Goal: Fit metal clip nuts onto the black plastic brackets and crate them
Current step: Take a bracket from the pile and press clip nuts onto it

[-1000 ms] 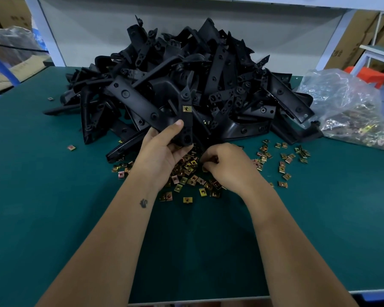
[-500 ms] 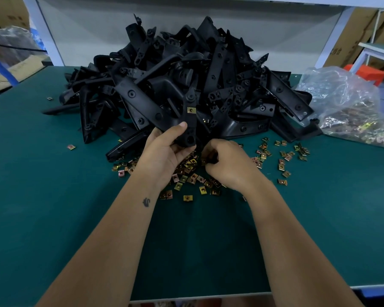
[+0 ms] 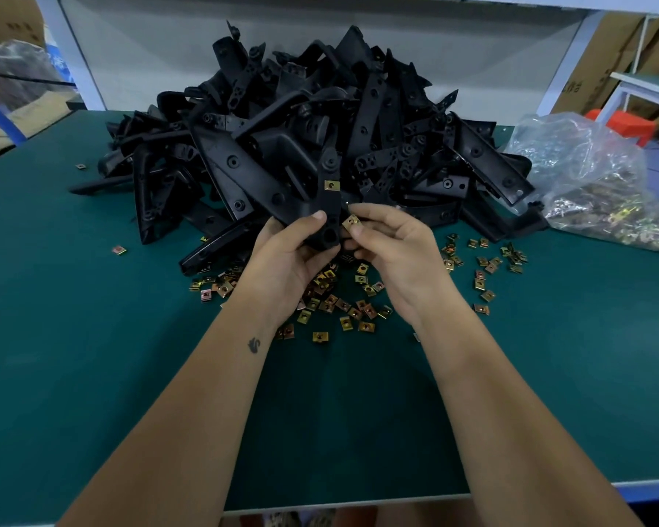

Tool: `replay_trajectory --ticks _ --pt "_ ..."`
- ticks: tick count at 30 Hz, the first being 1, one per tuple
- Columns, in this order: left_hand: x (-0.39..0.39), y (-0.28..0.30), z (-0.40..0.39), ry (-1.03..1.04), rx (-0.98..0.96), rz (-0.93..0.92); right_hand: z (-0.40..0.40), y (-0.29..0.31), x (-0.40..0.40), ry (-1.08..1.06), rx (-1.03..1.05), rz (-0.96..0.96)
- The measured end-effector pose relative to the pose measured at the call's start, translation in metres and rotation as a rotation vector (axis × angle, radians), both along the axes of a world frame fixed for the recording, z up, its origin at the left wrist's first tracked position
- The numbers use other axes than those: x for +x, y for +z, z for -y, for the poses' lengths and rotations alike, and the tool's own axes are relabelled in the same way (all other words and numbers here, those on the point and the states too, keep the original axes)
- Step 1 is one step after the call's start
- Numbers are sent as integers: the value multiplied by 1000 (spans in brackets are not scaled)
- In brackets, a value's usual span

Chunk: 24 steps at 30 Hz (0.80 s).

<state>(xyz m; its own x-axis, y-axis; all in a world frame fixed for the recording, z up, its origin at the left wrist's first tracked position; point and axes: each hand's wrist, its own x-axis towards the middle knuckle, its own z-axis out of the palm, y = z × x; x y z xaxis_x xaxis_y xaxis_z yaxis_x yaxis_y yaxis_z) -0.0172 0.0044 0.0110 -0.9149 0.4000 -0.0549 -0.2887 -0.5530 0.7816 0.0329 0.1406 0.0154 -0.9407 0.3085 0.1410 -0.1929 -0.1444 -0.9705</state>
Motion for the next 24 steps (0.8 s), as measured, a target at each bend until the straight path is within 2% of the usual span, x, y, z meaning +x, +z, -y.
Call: replay_trajectory --ticks 6,18,24 --pt "1 -2 -2 -16 11 -56 5 -1 0 -47 44 28" --pt "-1 -10 -5 234 -151 -206 11 -3 0 -95 289 7" --pt "-1 -9 -5 353 -182 -253 13 -7 -3 -96 443 80"
